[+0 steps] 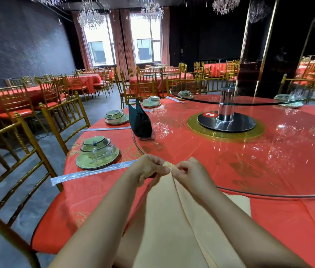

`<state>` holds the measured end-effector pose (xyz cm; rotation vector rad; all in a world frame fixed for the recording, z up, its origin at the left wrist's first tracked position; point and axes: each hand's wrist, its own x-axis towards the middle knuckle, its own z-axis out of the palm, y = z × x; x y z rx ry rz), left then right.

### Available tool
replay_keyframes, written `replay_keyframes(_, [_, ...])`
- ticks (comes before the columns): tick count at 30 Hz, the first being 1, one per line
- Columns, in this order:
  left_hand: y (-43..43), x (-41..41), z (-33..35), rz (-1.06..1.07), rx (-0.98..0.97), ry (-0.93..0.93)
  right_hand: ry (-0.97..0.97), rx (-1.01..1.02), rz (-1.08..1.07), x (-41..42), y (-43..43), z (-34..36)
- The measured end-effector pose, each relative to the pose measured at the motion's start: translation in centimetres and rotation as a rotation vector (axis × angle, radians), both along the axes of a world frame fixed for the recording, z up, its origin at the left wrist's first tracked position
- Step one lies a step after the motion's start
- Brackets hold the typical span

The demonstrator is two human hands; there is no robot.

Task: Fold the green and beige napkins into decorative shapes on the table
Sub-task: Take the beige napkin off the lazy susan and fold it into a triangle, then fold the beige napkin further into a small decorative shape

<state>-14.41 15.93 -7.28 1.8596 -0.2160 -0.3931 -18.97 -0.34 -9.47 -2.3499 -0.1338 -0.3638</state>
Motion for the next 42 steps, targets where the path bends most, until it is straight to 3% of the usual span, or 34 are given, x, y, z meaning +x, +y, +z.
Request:
replay_keyframes(4, [-0.6, -1.8, 2.9, -0.053, -0.101, -0.066, -0.003, 0.09, 0.013, -1.5, -1.1, 3.2])
replay_keyframes(7, [-1.3, -2.9, 5.5, -0.091, -0.165, -0.124, 0.034, 0.309, 0.111, -3.6, -1.6, 6.2])
replay_keyframes(12, [-2.4, -5.0, 10.2, -0.19, -0.254, -0.187, -0.061, 0.2, 0.165, -7.3, -3.0, 12.0])
replay_keyframes(19, [-3.7, -8.2, 16.5, -0.239, -0.222, -0.267, -0.146, 0.301, 0.112, -11.6, -4.2, 17.0])
replay_keyframes(24, [-4.6, -10.8, 19.5, -0.205, -0.085, -0.373, -0.174, 0.312, 0.05, -13.7, -4.7, 18.9])
replay_keyframes(31, [-6.0, -12.7, 21.5, -0.185, 0.048, -0.513, -0.256, 0.171, -0.032, -14.8, -5.1, 20.2])
replay_keyframes(39, [-7.0, -13.1, 22.0, -0.18, 0.08, -0.548, -0.315, 0.012, -0.09, -14.5, -5.7, 20.7])
replay_keyframes(42, [-7.6, -13.4, 22.3, -0.122, 0.094, -0.553, -0.504, -0.155, -0.264, -14.0, -5.8, 20.5])
